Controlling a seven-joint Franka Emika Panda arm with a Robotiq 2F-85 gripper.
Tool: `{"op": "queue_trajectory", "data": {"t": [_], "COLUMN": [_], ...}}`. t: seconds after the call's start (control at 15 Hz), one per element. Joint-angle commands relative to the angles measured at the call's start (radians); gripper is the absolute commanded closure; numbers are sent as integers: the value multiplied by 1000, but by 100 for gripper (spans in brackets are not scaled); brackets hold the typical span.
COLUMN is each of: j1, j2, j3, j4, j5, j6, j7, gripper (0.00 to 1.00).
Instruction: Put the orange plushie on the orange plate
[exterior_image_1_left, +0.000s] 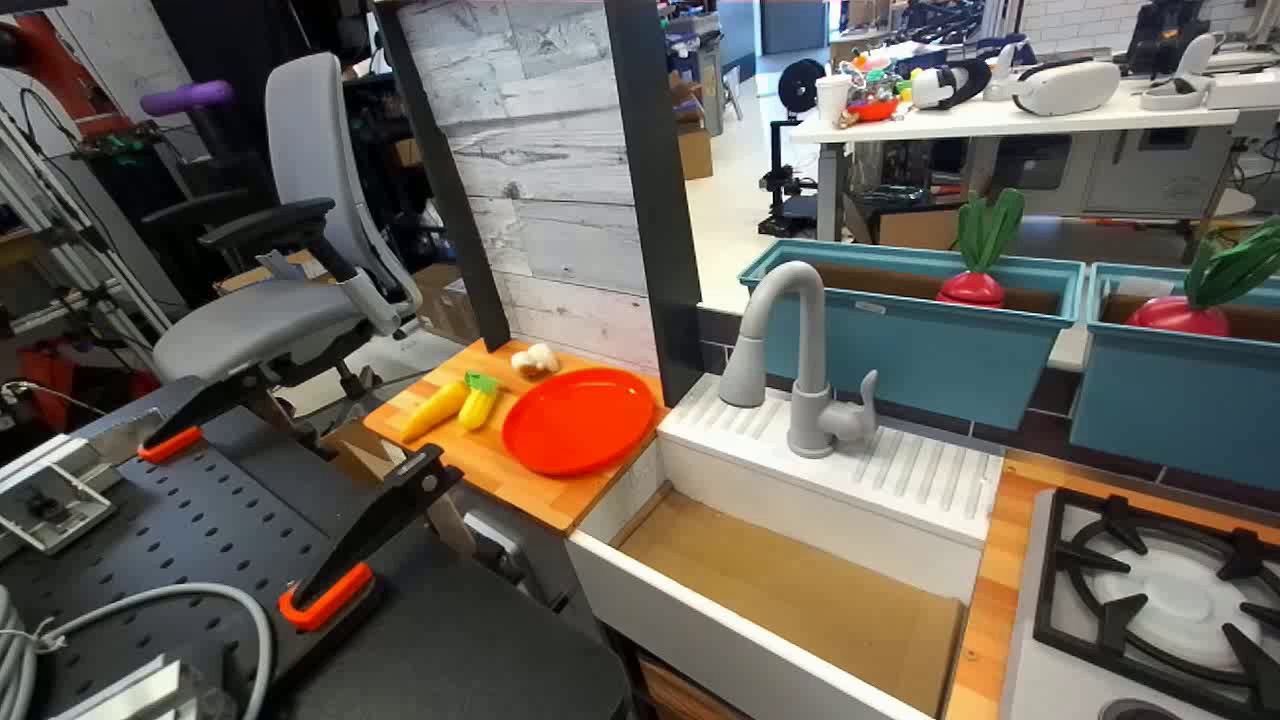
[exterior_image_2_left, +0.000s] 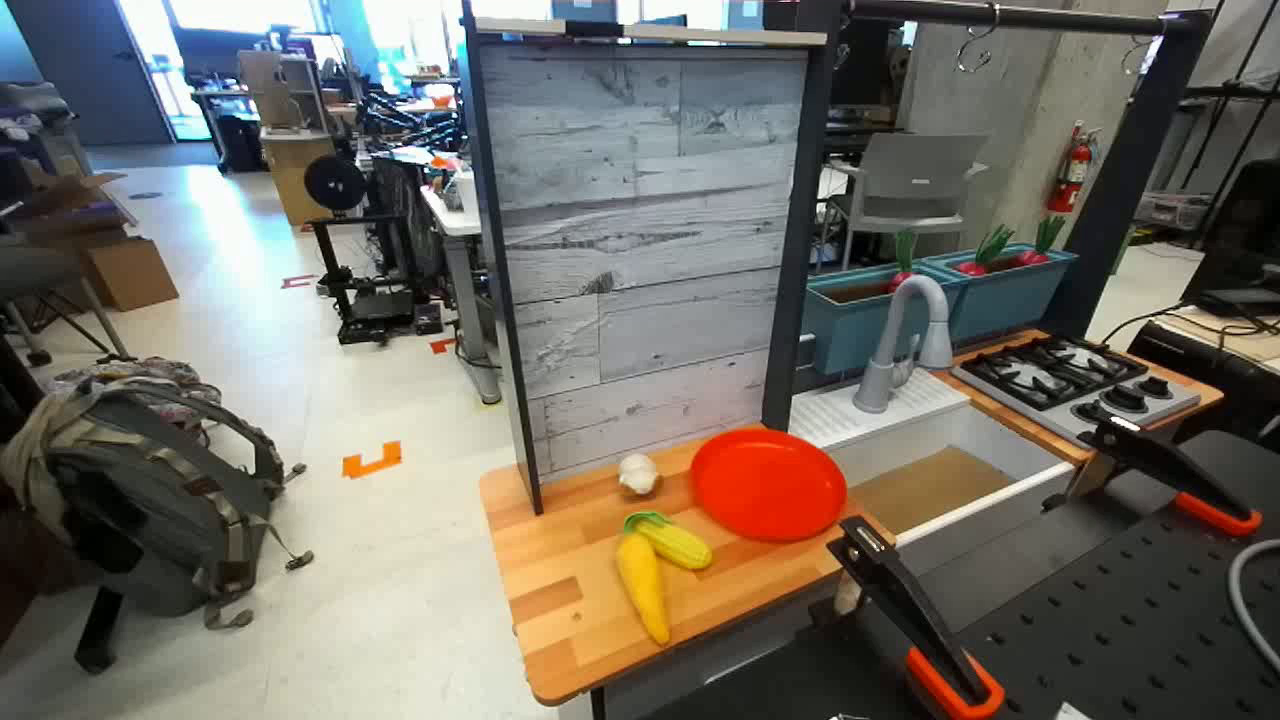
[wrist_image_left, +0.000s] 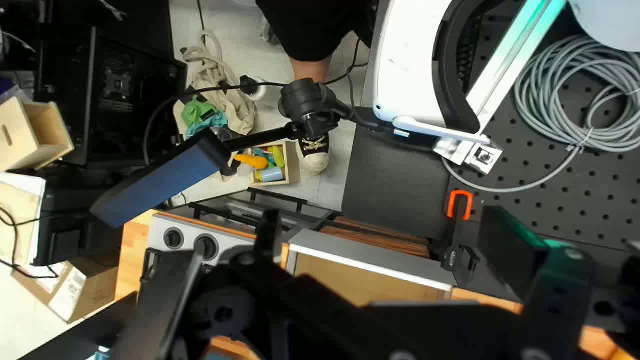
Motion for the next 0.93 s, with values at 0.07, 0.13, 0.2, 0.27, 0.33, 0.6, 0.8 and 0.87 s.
{"op": "queue_trajectory", "data": {"t": [0.07,0.13,0.2,0.27,0.33,0.6,0.8,0.87], "j1": [25,25,25,25,25,69,119,132], "j2": [-2,-2,-2,-2,-2,73,160,194], "j3": [-19,-19,-19,-19,-19,-5,16,21], "j4": [3,3,3,3,3,-8,-43,-51], "j5": [-11,-11,-11,-11,-11,38,86,100], "j6": [-9,-9,-9,-9,-9,84,216,260], "j7": [11,11,11,11,11,82,144,149], "gripper": [0,0,0,0,0,0,0,0]}}
